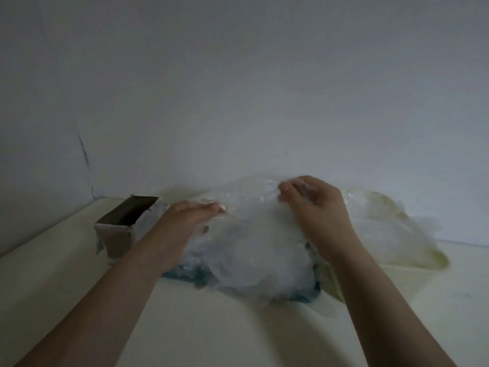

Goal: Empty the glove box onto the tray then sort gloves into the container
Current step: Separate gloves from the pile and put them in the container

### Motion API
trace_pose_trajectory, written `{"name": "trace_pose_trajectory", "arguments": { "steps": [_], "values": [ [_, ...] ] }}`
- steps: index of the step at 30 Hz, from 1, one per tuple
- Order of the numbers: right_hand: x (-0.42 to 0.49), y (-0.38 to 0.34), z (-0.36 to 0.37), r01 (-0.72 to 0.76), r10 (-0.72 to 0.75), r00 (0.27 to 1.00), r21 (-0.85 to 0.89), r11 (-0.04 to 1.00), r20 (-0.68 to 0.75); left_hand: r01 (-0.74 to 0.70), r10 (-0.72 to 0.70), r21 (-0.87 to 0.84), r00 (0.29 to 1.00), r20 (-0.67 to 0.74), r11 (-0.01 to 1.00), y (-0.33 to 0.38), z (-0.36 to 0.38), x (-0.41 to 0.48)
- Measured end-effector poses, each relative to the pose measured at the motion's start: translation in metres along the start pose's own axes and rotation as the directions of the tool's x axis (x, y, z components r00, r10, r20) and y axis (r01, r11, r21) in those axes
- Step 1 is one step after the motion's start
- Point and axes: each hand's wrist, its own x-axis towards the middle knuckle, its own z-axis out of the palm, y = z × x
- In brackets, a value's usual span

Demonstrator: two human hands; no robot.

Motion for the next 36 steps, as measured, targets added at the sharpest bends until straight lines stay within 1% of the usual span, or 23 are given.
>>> {"name": "trace_pose_trajectory", "arguments": {
  "steps": [2, 4, 5, 7, 8, 10, 11, 12, 13, 16, 17, 19, 20, 21, 23, 24, 25, 27, 29, 30, 32, 34, 36],
  "values": [
    [0.002, -0.016, -0.025, -0.018, 0.018, 0.997, -0.006, 1.000, 0.076, -0.061, 0.060, 0.016, 0.998, 0.032, 0.998, 0.004, 0.007, -0.003],
    [0.001, -0.029, -0.065, -0.015, 0.017, 0.995, -0.019, 1.000, 0.095, -0.144, 0.137, 0.232, 0.989, 0.047, 0.962, 0.009, 0.016, -0.007],
    [0.001, -0.033, -0.085, -0.015, 0.019, 0.996, -0.039, 0.999, 0.088, -0.178, 0.168, 0.371, 0.984, 0.059, 0.911, 0.012, 0.018, -0.010],
    [0.004, -0.038, -0.123, -0.014, 0.024, 0.997, -0.137, 0.991, 0.070, -0.242, 0.226, 0.520, 0.969, 0.095, 0.819, 0.021, 0.023, -0.012],
    [0.008, -0.036, -0.137, -0.016, 0.031, 0.997, -0.209, 0.978, 0.067, -0.289, 0.269, 0.597, 0.955, 0.125, 0.748, 0.027, 0.029, -0.011],
    [0.023, -0.021, -0.150, -0.028, 0.058, 0.996, -0.360, 0.933, 0.074, -0.414, 0.355, 0.752, 0.900, 0.253, 0.513, 0.041, 0.043, -0.004],
    [0.033, -0.011, -0.150, -0.034, 0.076, 0.994, -0.439, 0.898, 0.078, -0.448, 0.363, 0.796, 0.879, 0.309, 0.406, 0.046, 0.049, 0.000],
    [0.043, 0.001, -0.151, -0.043, 0.092, 0.993, -0.521, 0.852, 0.068, -0.466, 0.369, 0.811, 0.866, 0.337, 0.354, 0.050, 0.058, 0.004],
    [0.054, 0.013, -0.151, -0.050, 0.100, 0.994, -0.604, 0.795, 0.049, -0.488, 0.388, 0.802, 0.852, 0.352, 0.344, 0.055, 0.067, 0.005],
    [0.079, 0.042, -0.151, -0.047, 0.102, 0.995, -0.792, 0.609, 0.020, -0.539, 0.424, 0.693, 0.833, 0.356, 0.478, 0.071, 0.088, -0.003],
    [0.082, 0.048, -0.149, 0.001, 0.078, 0.996, -0.846, 0.533, 0.050, -0.555, 0.426, 0.677, 0.825, 0.372, 0.484, 0.076, 0.089, -0.010],
    [0.090, 0.062, -0.149, 0.126, 0.017, 0.989, -0.910, 0.396, 0.144, -0.612, 0.416, 0.668, 0.786, 0.457, 0.423, 0.087, 0.087, -0.019],
    [0.091, 0.066, -0.148, 0.167, 0.015, 0.983, -0.916, 0.365, 0.186, -0.639, 0.397, 0.656, 0.767, 0.503, 0.402, 0.092, 0.083, -0.028],
    [0.096, 0.074, -0.146, 0.180, 0.042, 0.977, -0.916, 0.359, 0.208, -0.661, 0.387, 0.619, 0.751, 0.536, 0.425, 0.095, 0.083, -0.027],
    [0.101, 0.085, -0.142, 0.179, 0.105, 0.967, -0.910, 0.373, 0.233, -0.634, 0.389, 0.459, 0.759, 0.522, 0.622, 0.101, 0.089, -0.028],
    [0.103, 0.089, -0.141, 0.165, 0.129, 0.964, -0.907, 0.387, 0.231, -0.588, 0.386, 0.382, 0.784, 0.486, 0.713, 0.104, 0.096, -0.025],
    [0.102, 0.090, -0.139, 0.140, 0.159, 0.963, -0.904, 0.404, 0.220, -0.540, 0.367, 0.338, 0.810, 0.457, 0.771, 0.105, 0.105, -0.020],
    [0.101, 0.094, -0.140, 0.055, 0.234, 0.954, -0.875, 0.480, 0.188, -0.472, 0.309, 0.336, 0.845, 0.436, 0.815, 0.106, 0.130, -0.004],
    [0.099, 0.092, -0.148, -0.036, 0.296, 0.938, -0.796, 0.604, 0.182, -0.407, 0.234, 0.338, 0.862, 0.450, 0.849, 0.103, 0.157, 0.016],
    [0.098, 0.091, -0.156, -0.067, 0.288, 0.942, -0.741, 0.669, 0.174, -0.365, 0.191, 0.333, 0.870, 0.455, 0.869, 0.099, 0.171, 0.029],
    [0.100, 0.086, -0.173, -0.062, 0.173, 0.980, -0.667, 0.743, 0.102, -0.260, 0.099, 0.306, 0.885, 0.456, 0.916, 0.089, 0.197, 0.053],
    [0.101, 0.078, -0.191, -0.070, 0.117, 0.993, -0.664, 0.745, 0.027, -0.157, 0.022, 0.271, 0.896, 0.444, 0.950, 0.075, 0.222, 0.074],
    [0.095, 0.060, -0.206, -0.111, 0.077, 0.994, -0.643, 0.758, -0.081, -0.083, -0.048, 0.304, 0.916, 0.399, 0.949, 0.061, 0.242, 0.089]
  ]
}}
